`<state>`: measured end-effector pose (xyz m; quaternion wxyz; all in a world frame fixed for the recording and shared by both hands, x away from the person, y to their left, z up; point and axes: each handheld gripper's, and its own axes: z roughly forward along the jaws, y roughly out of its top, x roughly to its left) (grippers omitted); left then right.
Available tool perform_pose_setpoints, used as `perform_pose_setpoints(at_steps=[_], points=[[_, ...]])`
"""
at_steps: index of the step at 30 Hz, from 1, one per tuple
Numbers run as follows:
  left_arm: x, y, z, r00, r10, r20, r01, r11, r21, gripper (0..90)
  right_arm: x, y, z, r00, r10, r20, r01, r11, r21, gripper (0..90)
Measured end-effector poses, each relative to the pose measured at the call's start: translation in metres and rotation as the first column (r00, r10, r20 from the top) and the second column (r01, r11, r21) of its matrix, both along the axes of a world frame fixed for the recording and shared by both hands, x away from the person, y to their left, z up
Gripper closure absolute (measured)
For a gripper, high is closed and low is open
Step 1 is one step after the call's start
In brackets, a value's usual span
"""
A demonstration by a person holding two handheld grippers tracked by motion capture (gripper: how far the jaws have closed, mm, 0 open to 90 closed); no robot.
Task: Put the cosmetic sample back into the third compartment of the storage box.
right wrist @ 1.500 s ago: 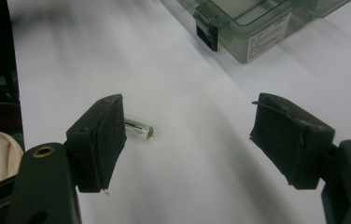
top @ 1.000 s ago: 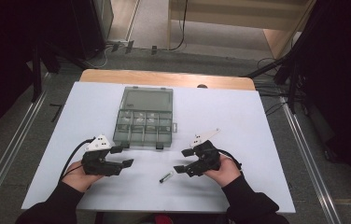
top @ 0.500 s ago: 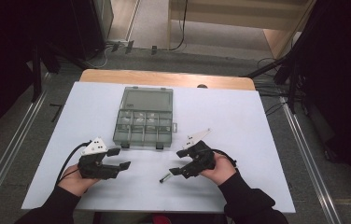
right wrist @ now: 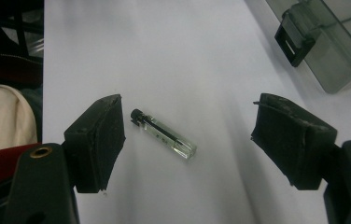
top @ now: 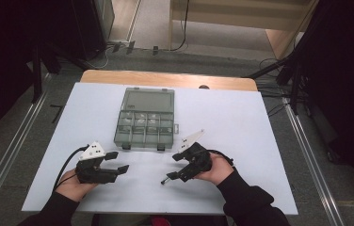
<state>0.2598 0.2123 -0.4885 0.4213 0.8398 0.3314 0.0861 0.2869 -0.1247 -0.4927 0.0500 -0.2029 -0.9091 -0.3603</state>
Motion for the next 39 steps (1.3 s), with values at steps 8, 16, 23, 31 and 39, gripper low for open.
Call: perform_pose_setpoints(at_steps=[8,16,23,31,39], points=[[-0.001,0.002,-0.004,0.9999,0.002,-0.012,-0.002,1.0000,-0.001,31.4,0.000,0.008,-0.003,0.9964,0.079,0.030,-0.078,0.996,-0.042,26.9],[-0.002,0.002,-0.007,0.9998,-0.002,-0.019,0.002,1.0000,0.008,31.4,0.000,0.015,-0.008,0.9894,0.142,0.031,-0.139,0.988,-0.069,29.7],[-0.002,0.002,-0.008,0.9997,-0.003,-0.023,0.003,0.9998,0.019,31.4,-0.001,0.018,-0.012,0.9766,0.211,0.042,-0.207,0.974,-0.090,32.8],[-0.002,0.001,-0.009,0.9997,-0.005,-0.026,0.005,0.9998,0.020,31.4,-0.001,0.025,-0.015,0.9666,0.250,0.056,-0.242,0.963,-0.119,37.6],[-0.002,0.001,-0.009,0.9996,-0.006,-0.027,0.007,0.9997,0.024,31.4,-0.006,0.027,-0.014,0.9575,0.268,0.107,-0.250,0.956,-0.152,48.4]])
